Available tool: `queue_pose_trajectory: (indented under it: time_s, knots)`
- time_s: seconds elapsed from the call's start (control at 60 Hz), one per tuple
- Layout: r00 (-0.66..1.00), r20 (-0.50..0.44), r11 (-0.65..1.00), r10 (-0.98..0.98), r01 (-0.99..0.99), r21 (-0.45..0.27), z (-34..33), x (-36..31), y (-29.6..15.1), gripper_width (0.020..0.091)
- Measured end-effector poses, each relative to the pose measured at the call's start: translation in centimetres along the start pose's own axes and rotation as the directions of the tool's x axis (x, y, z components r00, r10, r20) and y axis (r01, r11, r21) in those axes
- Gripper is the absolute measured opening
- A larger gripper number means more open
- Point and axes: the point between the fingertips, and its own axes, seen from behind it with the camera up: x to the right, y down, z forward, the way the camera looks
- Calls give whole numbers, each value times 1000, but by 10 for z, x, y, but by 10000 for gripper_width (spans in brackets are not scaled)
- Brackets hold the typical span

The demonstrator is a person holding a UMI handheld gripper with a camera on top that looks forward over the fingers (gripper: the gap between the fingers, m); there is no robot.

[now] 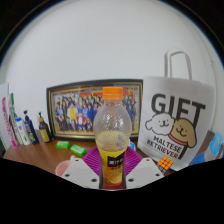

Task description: Pour water

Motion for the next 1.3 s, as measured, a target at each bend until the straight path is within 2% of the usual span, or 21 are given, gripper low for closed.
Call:
queue_pose_trajectory:
  time_s: [0.083, 0.333, 0.35, 0.4, 0.433, 0.5, 0.583, 0.683, 0.7, 0.733, 0.783, 1.05, 1.3]
  knots:
    - [1000, -6, 999, -27, 27, -42, 11, 11, 33, 249]
    - [999, 3, 994, -39, 40, -102, 22, 17, 101, 261]
    - [999, 4, 997, -35, 35, -70, 23, 17, 97, 253]
    - [1000, 1, 998, -22, 22, -58, 20, 18, 99, 256]
    - [1000, 1, 998, -16, 16, -53, 19, 18, 99, 284]
    - [1000, 4, 999, -7, 7, -42, 18, 18, 99, 355]
    - [1000, 8, 998, -2, 2, -66, 17, 19, 104, 498]
    - [1000, -4, 982, 8, -8, -191, 12, 20, 128, 874]
    - [1000, -4, 980, 7, -8, -200, 10, 20, 129, 831]
    - [1000, -13, 978, 7, -10, -209, 4, 21, 127, 819]
    - [999, -37, 978, 9, -17, -210, -8, 22, 119, 869]
    - [993, -115, 972, 17, -44, -232, -114, -9, 66, 853]
    - [985, -166, 966, -37, -7, -259, -248, -76, 26, 856]
